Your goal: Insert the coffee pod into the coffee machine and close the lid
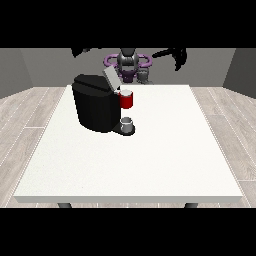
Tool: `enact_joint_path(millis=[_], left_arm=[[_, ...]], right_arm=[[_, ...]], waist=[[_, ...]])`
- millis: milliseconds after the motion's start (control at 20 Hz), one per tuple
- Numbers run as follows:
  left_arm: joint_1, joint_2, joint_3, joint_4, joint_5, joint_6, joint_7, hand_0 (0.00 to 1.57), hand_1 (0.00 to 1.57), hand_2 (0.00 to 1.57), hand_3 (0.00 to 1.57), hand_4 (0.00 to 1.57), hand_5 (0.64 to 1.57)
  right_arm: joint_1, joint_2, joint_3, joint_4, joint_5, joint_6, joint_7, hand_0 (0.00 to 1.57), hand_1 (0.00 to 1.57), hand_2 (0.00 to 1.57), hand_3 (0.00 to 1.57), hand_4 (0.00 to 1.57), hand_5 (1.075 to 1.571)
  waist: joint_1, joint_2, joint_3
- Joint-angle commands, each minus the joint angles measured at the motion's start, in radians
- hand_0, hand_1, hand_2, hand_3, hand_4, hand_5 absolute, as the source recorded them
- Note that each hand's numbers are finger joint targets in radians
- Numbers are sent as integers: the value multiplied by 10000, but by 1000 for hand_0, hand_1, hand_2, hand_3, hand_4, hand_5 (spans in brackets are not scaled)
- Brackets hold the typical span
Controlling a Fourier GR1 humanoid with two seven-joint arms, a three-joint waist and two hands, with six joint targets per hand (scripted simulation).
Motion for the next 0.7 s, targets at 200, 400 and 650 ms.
enact_joint_path(millis=[200, 400, 650], left_arm=[[1064, -1133, -230, -1073, 791, -279, -31, 0, 0, 0, 0, 0, 1571], [2225, -1029, -217, -1481, 1265, -974, -162, 0, 0, 0, 0, 135, 1571], [2544, -1423, -910, -2933, 1574, -475, 584, 0, 0, 0, 0, 0, 1571]], right_arm=[[-502, -392, 25, 434, 228, 434, 58, 0, 0, 0, 0, 0, 1571], [-419, -567, 251, 286, 385, 768, 204, 0, 0, 0, 0, 238, 1571], [-1366, -865, -229, 932, 147, 1186, 277, 0, 0, 0, 0, 123, 1571]], waist=[[1347, -5, 9], [1510, -169, 6], [1742, 321, 9]])
